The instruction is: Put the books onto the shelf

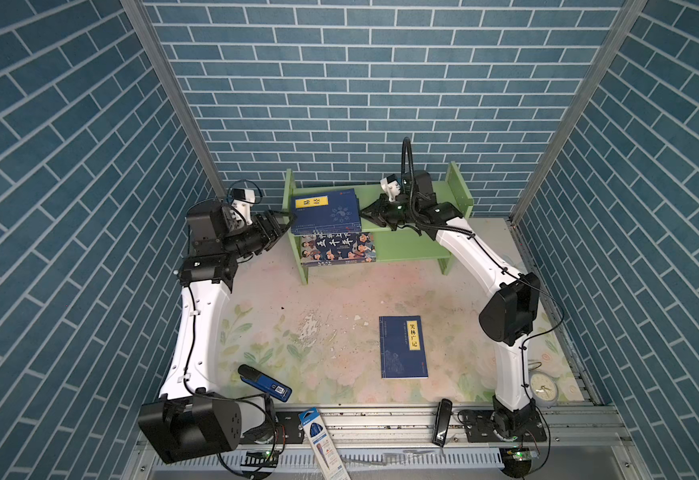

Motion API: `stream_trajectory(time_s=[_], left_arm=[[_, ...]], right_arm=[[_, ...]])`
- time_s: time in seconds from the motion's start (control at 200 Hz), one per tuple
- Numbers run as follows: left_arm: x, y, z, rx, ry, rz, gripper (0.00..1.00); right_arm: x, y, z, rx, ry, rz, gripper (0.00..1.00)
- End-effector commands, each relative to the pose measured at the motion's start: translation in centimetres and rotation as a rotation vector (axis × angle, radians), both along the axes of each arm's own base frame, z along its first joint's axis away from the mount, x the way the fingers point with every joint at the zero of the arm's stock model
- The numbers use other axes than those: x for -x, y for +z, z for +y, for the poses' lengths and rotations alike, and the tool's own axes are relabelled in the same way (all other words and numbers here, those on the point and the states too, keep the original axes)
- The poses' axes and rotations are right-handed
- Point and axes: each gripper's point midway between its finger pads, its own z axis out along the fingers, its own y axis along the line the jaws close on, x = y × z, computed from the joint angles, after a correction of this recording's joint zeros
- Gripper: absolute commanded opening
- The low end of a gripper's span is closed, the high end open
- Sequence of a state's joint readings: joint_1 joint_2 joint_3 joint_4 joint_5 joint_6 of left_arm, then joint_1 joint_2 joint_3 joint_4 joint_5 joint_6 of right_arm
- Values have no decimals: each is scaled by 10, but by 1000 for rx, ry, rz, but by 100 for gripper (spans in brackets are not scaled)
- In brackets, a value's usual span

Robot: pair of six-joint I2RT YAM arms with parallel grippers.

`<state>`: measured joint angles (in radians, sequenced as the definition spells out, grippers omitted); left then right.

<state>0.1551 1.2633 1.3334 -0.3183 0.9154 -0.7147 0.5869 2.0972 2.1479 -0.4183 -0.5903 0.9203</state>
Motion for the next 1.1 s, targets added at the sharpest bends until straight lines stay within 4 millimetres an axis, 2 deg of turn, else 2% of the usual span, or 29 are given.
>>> stream_trajectory(time_s=[0.0,0.07,0.205,0.28,0.33,0.44,0.48,0.585,0.66,0.74,0.845,0.9,1.005,1.095], left_arm=[[-4,2,4,-2,19,-24,65],[-4,2,4,0,19,-23,65],[-2,3,2,-2,5,-32,65],[2,9,-1,-6,-21,-64,65],[6,21,-6,-6,-61,-113,66],[20,35,-17,-16,-142,-170,71],[29,33,-22,-19,-169,-157,73],[61,19,-43,-34,-277,-129,80],[87,-5,-61,-79,-368,-83,83],[108,-38,-76,-96,-429,9,84],[129,-76,-93,-129,-478,76,96],[139,-92,-103,-170,-497,77,99],[157,-130,-124,-278,-556,80,100],[156,-160,-131,-366,-555,119,100]], right_arm=[[7,0,6,-12,24,28,0],[4,7,1,-2,0,-4,4],[-4,24,-22,57,-100,-97,6],[-2,40,-34,72,-135,-155,10],[2,53,-43,85,-150,-203,13],[22,78,-69,133,-194,-292,21],[35,88,-82,149,-202,-320,22],[79,89,-118,198,-228,-341,28],[115,72,-139,222,-235,-318,33],[151,43,-158,248,-241,-261,40],[189,-13,-178,290,-263,-136,42],[200,-44,-184,276,-294,-59,46],[216,-111,-194,330,-346,140,51],[224,-155,-198,407,-355,249,57]])
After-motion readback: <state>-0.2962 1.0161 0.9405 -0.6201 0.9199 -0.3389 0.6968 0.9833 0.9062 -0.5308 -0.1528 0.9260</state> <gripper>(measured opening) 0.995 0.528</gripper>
